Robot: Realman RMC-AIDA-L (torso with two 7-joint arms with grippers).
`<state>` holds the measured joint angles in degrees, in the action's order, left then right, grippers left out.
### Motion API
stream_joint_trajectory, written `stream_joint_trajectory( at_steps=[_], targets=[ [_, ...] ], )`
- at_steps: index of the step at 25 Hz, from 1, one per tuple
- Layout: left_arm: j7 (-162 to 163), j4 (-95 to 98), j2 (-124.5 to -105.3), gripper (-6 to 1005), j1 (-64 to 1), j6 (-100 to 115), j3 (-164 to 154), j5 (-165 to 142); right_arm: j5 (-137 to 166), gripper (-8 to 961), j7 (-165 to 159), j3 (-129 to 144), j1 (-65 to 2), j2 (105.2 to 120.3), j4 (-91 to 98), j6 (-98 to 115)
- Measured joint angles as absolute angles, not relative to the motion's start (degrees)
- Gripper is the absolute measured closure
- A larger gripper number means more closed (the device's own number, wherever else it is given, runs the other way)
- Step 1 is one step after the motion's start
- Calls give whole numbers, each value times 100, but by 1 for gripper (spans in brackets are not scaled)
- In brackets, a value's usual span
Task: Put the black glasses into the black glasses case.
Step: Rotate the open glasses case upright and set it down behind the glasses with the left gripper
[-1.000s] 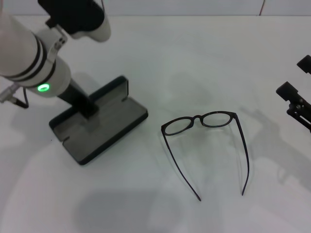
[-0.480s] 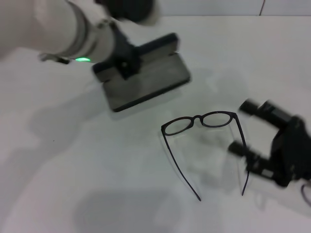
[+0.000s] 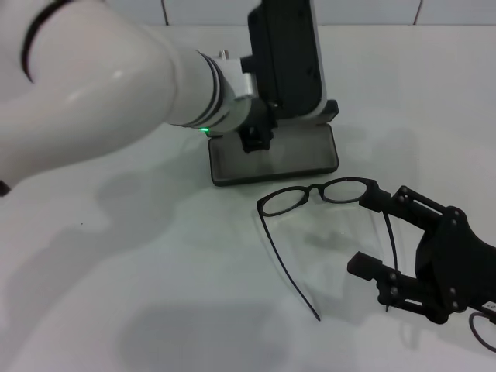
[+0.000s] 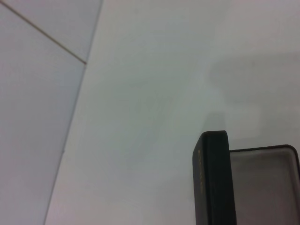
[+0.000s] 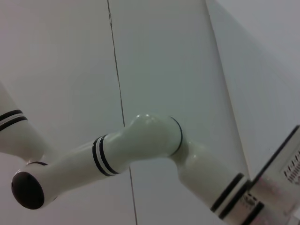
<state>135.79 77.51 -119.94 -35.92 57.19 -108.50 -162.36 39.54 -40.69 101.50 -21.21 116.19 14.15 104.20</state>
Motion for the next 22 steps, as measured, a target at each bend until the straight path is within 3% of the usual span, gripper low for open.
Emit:
stream_joint_trajectory(
  at_steps=[22],
  targets=[
    [12667, 7605, -12005, 775, -3550, 5387, -11159, -16242, 3936, 201, -4087, 10107, -2146, 11619, 1406, 10318]
  ],
)
